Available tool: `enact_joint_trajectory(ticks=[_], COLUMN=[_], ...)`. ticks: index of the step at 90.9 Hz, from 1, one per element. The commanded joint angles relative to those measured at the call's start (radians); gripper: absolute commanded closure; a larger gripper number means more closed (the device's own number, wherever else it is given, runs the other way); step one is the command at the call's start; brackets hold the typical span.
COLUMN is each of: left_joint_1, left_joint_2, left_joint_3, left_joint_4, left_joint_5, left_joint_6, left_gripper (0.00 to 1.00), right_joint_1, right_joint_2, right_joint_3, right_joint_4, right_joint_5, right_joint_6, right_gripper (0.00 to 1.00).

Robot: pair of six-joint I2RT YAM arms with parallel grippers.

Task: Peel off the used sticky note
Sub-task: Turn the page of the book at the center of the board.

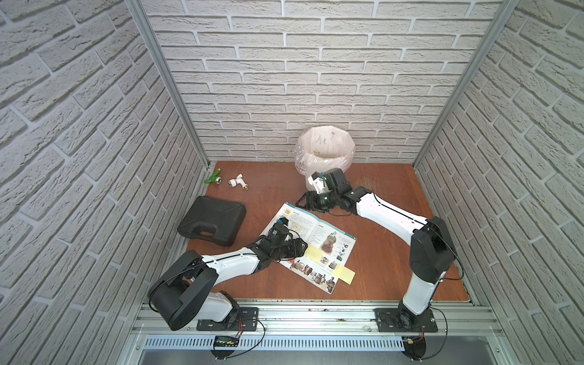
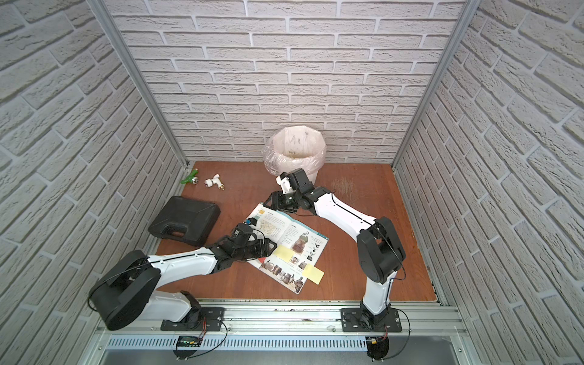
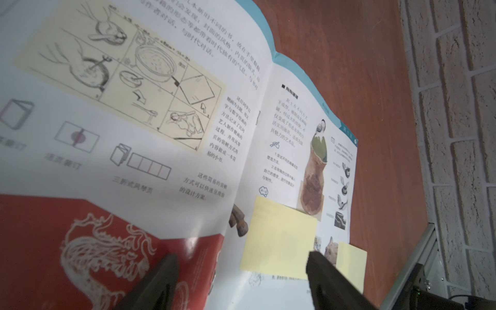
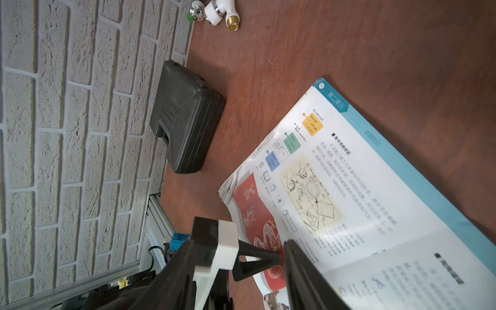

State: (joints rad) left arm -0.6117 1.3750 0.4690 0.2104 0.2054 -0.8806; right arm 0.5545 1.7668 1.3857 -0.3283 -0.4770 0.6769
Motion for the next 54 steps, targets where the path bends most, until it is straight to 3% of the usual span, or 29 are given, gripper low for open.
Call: enact_joint_trajectory(ticks=[1,29,54], left_joint_1=[-0.015,-0.073,-0.083], left_joint_2=[-0.014,0.015,0.062], left_joint_3=[-0.002,0.035,0.022], left_joint_4=[0.032,-0.023,0.003], left_joint_5=[0.034,0.052,0.066], left_joint_6=[0.052,0.111,0.103], left_gripper=[0.29,0.34,0.43], right_joint_1=[0.006,0.006,0.018], right_joint_2=[-0.078,-0.239,-0.24], right_joint_3=[-0.134,-0.439,-0.592], right_joint_4=[0.018,0.044,0.114], right_joint_5=[0.034,0.033,-0.023], right_joint_6=[0.018,0.054,0.103], right_gripper=[0.43,0.43,0.43])
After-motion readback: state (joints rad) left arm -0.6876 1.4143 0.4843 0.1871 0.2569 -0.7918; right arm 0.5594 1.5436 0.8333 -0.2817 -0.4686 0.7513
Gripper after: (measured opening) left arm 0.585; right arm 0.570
